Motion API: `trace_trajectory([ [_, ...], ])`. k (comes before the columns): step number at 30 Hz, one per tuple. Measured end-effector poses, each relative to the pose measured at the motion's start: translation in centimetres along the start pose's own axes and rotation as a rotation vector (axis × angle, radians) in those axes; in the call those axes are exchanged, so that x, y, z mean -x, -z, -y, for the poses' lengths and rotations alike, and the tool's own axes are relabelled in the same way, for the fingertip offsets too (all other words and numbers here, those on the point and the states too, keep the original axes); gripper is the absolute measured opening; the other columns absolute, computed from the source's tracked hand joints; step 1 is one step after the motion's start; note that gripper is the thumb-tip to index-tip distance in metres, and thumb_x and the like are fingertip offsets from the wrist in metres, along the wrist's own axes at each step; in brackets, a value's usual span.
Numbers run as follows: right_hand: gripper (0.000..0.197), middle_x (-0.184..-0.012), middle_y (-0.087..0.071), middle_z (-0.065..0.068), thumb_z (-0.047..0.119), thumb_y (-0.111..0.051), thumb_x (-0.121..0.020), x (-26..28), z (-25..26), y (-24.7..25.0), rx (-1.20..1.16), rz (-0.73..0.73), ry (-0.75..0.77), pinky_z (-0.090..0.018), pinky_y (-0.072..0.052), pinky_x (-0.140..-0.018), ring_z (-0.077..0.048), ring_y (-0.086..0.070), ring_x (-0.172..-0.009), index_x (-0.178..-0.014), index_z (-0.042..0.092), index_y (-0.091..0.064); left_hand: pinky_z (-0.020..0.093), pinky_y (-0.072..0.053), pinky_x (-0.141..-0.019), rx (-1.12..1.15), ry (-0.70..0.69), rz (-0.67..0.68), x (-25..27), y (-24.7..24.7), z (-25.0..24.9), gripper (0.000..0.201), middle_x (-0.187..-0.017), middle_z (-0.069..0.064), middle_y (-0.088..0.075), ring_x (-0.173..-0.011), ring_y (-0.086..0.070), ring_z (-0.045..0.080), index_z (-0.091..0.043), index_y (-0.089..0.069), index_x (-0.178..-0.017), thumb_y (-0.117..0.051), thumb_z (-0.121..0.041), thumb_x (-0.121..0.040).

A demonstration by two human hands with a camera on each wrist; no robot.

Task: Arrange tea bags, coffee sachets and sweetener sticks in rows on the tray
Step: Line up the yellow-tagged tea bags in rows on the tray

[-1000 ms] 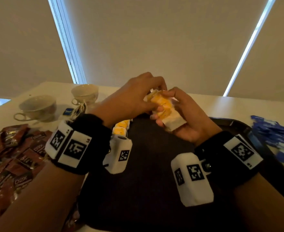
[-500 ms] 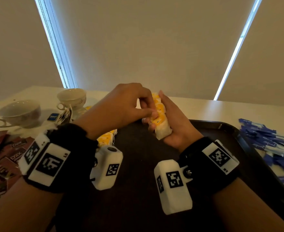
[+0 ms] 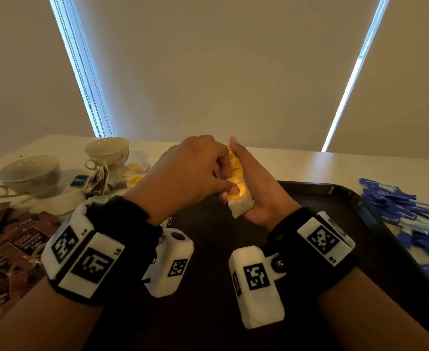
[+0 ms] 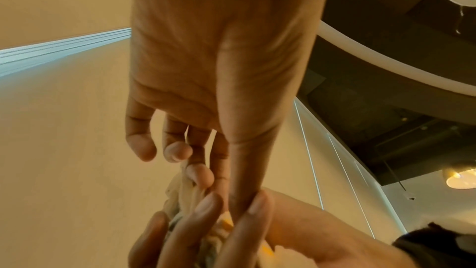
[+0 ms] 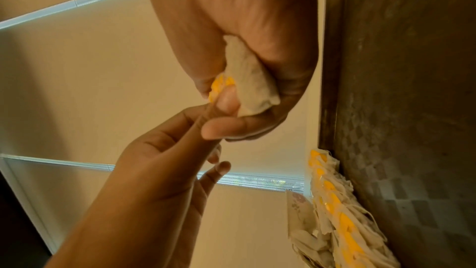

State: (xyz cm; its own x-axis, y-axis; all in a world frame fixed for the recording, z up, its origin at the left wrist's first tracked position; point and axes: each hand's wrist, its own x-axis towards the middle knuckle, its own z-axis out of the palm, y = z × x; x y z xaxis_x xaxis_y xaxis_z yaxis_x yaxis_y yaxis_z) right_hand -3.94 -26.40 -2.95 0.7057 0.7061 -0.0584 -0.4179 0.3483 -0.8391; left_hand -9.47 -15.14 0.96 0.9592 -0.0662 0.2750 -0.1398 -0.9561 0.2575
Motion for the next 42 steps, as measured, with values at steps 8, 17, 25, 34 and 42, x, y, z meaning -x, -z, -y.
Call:
trace_trajectory([
  [8, 0.042, -0.070, -0.052, -0.002, 0.050, -0.040, -0.094, -0.1, -0.1, 0.0, -0.024, -0.099, 0.019, -0.019, -0.041, -0.035, -0.008, -0.048, -0.044, -0.091, 0.013, -0.058, 0.002, -0.036, -0.062, 0.211, -0.014, -0.005, 0.2, 0.3, 0.1, 0.017, -0.074, -0.013, -0.062, -0.066, -0.050, -0.014, -0.025, -0.061, -0.072, -0.078, -0.030, -0.072],
  [17, 0.043, -0.071, -0.060, -0.002, 0.049, -0.032, -0.096, -0.6, -0.4, 0.4, 0.021, -0.030, 0.061, -0.018, -0.042, -0.036, -0.011, -0.047, -0.051, -0.094, 0.020, -0.062, 0.011, -0.048, -0.060, 0.452, -0.031, 0.036, 0.3, 0.9, 0.4, 0.019, -0.075, 0.007, -0.071, -0.067, -0.068, 0.011, -0.015, -0.064, -0.082, -0.079, -0.006, -0.072],
  [25, 0.046, -0.062, -0.064, 0.000, 0.055, -0.041, -0.092, -0.1, -0.3, 0.0, 0.127, -0.140, -0.036, -0.018, -0.045, -0.037, -0.009, -0.058, -0.044, -0.105, 0.015, -0.058, 0.009, -0.048, -0.066, 0.323, -0.064, 0.069, 1.0, 4.0, 1.2, 0.011, -0.080, -0.006, -0.068, -0.071, -0.063, -0.004, -0.016, -0.070, -0.089, -0.074, -0.014, -0.079],
  [34, 0.045, -0.071, -0.053, -0.006, 0.057, -0.043, -0.091, -0.1, -0.2, 0.3, 0.194, -0.191, -0.076, -0.016, -0.037, -0.033, -0.008, -0.047, -0.041, -0.096, 0.014, -0.053, 0.028, -0.052, -0.076, 0.224, 0.133, 0.459, 2.5, 7.8, 5.1, 0.015, -0.079, 0.002, -0.073, -0.077, -0.068, 0.019, -0.017, -0.073, -0.082, -0.073, -0.023, -0.067],
  [42, 0.044, -0.070, -0.056, -0.005, 0.057, -0.042, -0.091, -0.1, -0.1, 0.1, 0.231, -0.204, -0.096, -0.015, -0.038, -0.034, -0.008, -0.049, -0.043, -0.095, 0.015, -0.054, 0.031, -0.051, -0.072, 0.089, 0.156, 0.939, 2.8, 4.1, 8.0, 0.013, -0.080, -0.002, -0.072, -0.072, -0.065, 0.015, -0.025, -0.072, -0.083, -0.075, -0.029, -0.072],
])
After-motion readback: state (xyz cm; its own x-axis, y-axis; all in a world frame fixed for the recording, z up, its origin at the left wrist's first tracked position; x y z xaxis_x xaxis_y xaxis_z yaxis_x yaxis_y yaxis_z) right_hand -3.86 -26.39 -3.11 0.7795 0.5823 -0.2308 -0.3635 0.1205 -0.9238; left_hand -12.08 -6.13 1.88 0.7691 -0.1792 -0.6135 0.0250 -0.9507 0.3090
